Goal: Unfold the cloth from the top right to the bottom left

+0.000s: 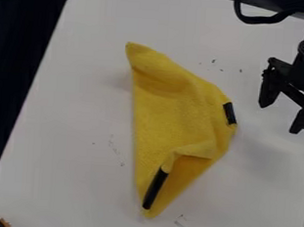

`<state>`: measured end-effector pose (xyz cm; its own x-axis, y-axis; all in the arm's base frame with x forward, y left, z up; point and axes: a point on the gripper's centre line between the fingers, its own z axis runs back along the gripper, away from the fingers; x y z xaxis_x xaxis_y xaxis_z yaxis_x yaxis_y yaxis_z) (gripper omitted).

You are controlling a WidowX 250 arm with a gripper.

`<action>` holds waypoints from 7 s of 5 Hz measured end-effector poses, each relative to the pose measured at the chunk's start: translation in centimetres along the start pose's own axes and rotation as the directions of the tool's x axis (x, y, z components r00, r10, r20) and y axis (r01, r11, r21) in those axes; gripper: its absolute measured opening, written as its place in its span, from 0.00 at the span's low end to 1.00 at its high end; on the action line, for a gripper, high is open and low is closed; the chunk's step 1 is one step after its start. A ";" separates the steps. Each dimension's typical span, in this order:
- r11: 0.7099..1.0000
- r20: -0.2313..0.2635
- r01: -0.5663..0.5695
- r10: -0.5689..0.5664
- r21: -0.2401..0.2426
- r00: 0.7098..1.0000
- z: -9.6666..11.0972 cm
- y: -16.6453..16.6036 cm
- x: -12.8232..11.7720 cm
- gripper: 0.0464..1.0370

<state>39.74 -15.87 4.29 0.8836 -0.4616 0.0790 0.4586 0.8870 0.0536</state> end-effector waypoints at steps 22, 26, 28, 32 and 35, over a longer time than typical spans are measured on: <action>0.963 -0.076 -0.252 0.260 0.098 0.963 -0.4 4.2 -11.0 0.97; 0.966 -0.067 -0.252 0.255 0.053 0.965 -1.7 4.2 -11.0 0.10; 0.953 -0.074 -0.275 0.286 0.131 0.956 -0.2 5.5 -12.2 0.01; 0.845 0.022 -0.498 0.504 0.197 0.864 1.6 12.5 -23.3 0.01; 0.785 0.063 -0.568 0.572 0.249 0.818 2.2 13.3 -27.0 0.01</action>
<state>21.77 8.37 5.08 0.9790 0.1291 0.1576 -0.1655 0.9553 0.2451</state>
